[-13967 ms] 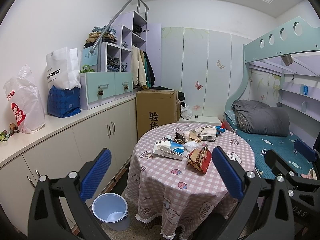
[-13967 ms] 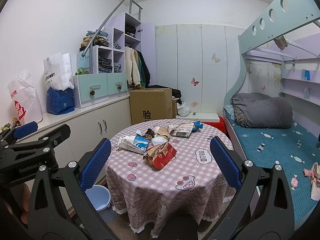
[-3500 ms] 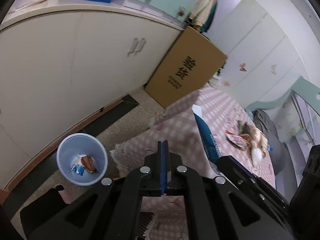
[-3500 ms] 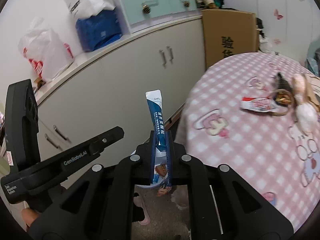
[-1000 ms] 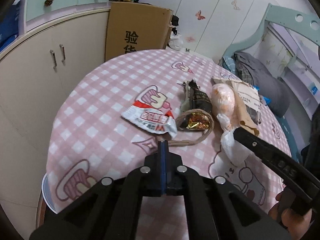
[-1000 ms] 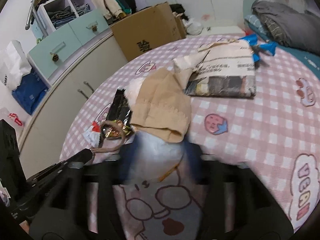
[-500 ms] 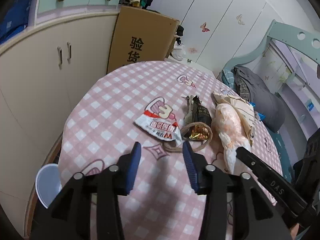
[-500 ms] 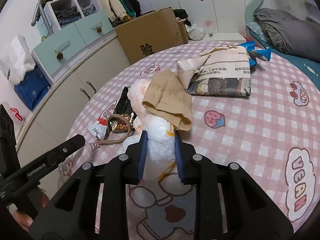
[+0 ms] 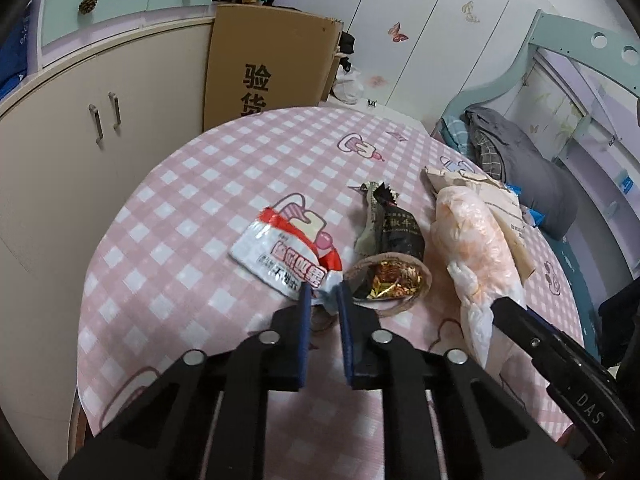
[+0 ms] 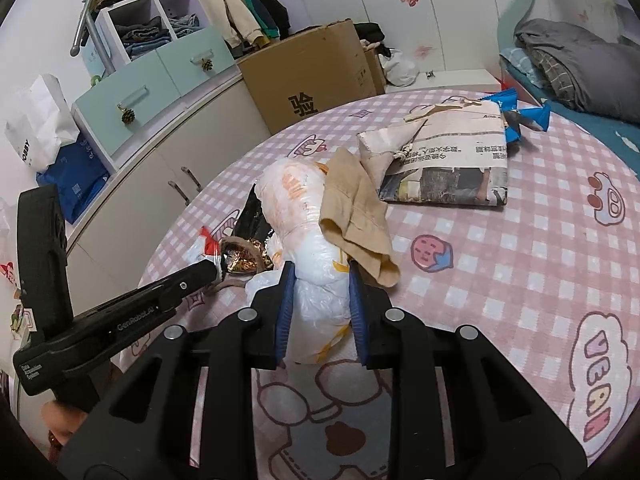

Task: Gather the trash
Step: 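Grasp the white plastic bag with the right tool and lift it, then grasp the white-red wrapper with the left tool while the right carries the plastic bag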

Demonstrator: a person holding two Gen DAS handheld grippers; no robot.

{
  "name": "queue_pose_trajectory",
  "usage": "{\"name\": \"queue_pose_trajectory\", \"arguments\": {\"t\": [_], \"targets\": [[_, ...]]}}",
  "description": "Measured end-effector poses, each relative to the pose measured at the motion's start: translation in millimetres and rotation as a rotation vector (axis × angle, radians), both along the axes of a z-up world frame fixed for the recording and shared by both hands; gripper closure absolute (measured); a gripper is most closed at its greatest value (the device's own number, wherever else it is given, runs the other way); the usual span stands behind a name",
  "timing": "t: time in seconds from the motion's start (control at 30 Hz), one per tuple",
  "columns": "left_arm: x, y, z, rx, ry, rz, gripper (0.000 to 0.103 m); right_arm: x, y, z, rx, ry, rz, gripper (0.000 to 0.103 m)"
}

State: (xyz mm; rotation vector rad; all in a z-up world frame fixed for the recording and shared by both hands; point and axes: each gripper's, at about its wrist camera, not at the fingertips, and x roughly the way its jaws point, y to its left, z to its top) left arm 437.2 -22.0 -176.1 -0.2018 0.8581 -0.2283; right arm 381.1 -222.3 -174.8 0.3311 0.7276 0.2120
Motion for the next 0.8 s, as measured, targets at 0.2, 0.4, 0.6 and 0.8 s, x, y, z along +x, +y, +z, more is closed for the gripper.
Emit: {"name": "queue_pose_trajectory", "arguments": {"t": [0.2,0.4,0.6,0.8], "targets": [[-11.3,5.5,8.1,-0.005,-0.051,-0.008,0.103,-3.8,3.4,3.1,0.000,-0.019,0.002,0.077],[-14.9,10.8,15.4,-0.002,-0.074,0.026,0.099,-10.7,6.1,8.5,-0.007,-0.038,0.004,0.077],[-0.5,4.2,13.2,0.019,-0.072,0.013,0.063,-5.6,4.4,10.9,-0.010,-0.046,0.001,0.077],[22.0,-2.3,-1.8,0.027,-0.002,0.011,0.072,8.9,5.0,7.7,-0.002,-0.032,0.012,0.077]]}}
